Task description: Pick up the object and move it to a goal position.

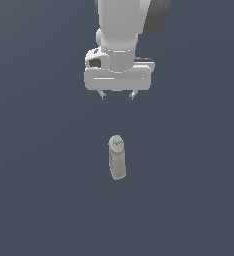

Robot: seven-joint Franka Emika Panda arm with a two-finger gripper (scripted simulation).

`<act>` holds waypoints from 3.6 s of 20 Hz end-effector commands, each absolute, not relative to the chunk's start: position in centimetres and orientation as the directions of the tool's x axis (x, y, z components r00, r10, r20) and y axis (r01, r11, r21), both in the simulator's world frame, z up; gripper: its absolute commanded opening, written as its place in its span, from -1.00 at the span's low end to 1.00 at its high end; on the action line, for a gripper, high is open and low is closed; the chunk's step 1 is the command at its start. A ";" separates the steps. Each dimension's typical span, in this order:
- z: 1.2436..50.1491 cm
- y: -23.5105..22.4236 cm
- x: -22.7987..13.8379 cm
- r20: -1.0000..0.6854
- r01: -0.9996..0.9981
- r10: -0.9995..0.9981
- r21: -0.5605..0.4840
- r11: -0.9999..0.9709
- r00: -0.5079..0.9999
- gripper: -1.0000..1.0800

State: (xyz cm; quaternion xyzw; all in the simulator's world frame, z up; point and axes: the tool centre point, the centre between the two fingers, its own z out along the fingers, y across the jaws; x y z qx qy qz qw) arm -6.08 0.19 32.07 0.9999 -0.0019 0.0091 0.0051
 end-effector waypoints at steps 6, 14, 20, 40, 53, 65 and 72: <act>32.7 1.2 -5.5 0.038 0.015 0.015 0.007 -1.000 0.999 0.92; 33.6 2.5 -4.9 0.063 0.040 0.040 0.003 -0.999 0.997 0.92; 33.5 2.5 -4.5 0.062 0.046 0.046 0.004 -0.999 0.997 0.92; 30.0 1.1 3.9 0.016 0.201 0.201 0.005 -0.980 0.979 0.92; 28.0 0.4 6.7 0.000 0.258 0.258 0.000 -0.966 0.966 0.92; 24.7 0.4 6.6 0.000 0.258 0.258 0.000 -0.966 0.966 0.92; 23.0 0.4 6.7 0.000 0.258 0.258 0.000 -0.966 0.966 0.92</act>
